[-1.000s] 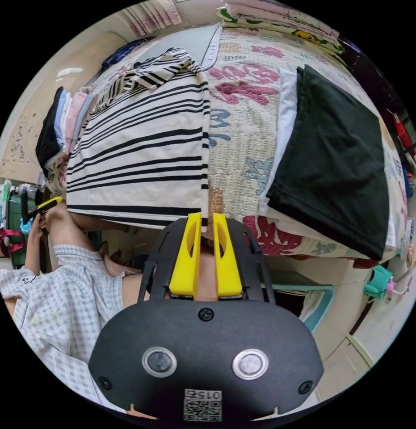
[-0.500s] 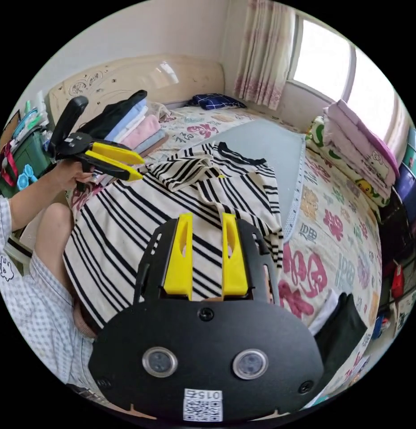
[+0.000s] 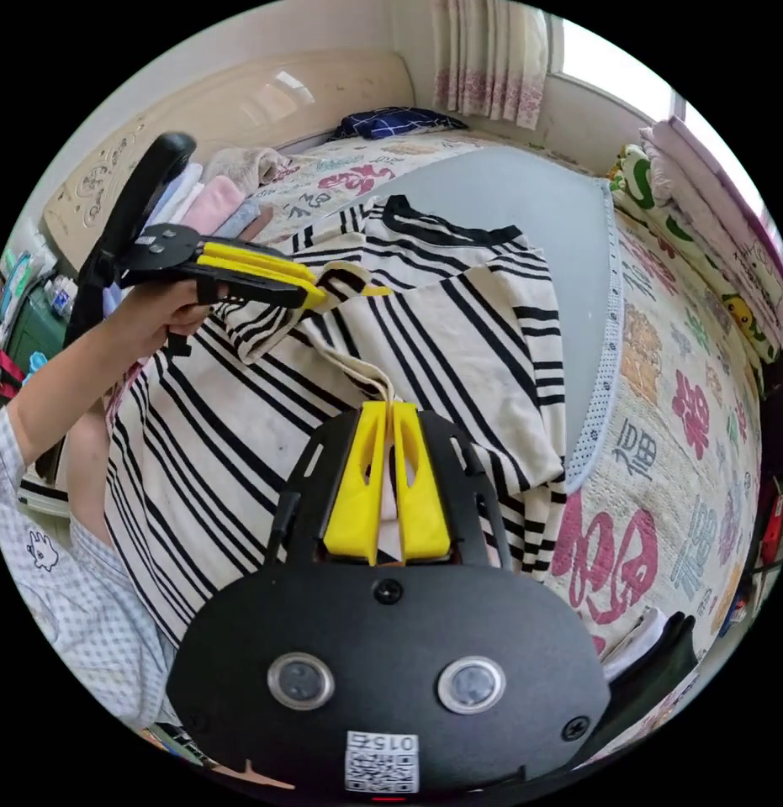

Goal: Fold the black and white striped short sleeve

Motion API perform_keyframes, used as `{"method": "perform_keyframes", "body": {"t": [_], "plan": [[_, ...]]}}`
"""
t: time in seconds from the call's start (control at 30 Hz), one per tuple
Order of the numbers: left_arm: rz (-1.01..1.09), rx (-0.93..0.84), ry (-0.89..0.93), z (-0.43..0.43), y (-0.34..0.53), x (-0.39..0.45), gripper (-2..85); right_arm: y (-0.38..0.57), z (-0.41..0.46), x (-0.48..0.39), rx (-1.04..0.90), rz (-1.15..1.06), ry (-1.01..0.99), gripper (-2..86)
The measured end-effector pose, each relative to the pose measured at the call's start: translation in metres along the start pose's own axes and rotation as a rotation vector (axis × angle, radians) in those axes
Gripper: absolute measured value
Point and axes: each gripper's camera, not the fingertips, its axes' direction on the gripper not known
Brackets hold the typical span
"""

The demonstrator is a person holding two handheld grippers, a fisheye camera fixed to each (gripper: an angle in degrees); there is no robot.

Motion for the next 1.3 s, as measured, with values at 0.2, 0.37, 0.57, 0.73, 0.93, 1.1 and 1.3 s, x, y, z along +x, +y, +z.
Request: {"method": "perform_keyframes", "body": {"t": [0.2, 0.37, 0.57, 0.73, 0.93, 1.1, 1.3], "plan": [[-0.371, 0.340, -0.272, -0.122, 0.062, -0.105, 3.5, 0.029, -0.147, 0.144, 0.298, 0.443, 0.181, 1.0], [-0.416, 0.361, -0.344, -0.158, 0.098, -0.112, 12.9, 0.123, -0.221, 0.232, 0.481, 0.905, 0.253, 10.3], [-0.176, 0.396, -0.206, -0.175, 0.172, -0.020, 13.0, 0.189, -0.227, 0.169, 0.448, 0.696, -0.046, 9.0], [-0.185, 0.331, 0.008, -0.192, 0.271, -0.010, 11.9, 0.252, -0.245, 0.100, 0.347, 0.595, -0.184, 9.1], [-0.453, 0.254, 0.103, -0.203, 0.394, -0.061, 7.3, 0.308, -0.254, 0.047, 0.115, 0.549, -0.195, 10.9], [-0.555, 0.209, 0.174, -0.201, 0.424, -0.089, 9.6, 0.313, -0.256, 0.047, -0.039, 0.561, -0.194, 12.5], [-0.561, 0.011, 0.195, -0.169, 0.419, -0.106, 10.6, 0.309, -0.242, 0.058, -0.172, 0.584, -0.224, 13.4]]}}
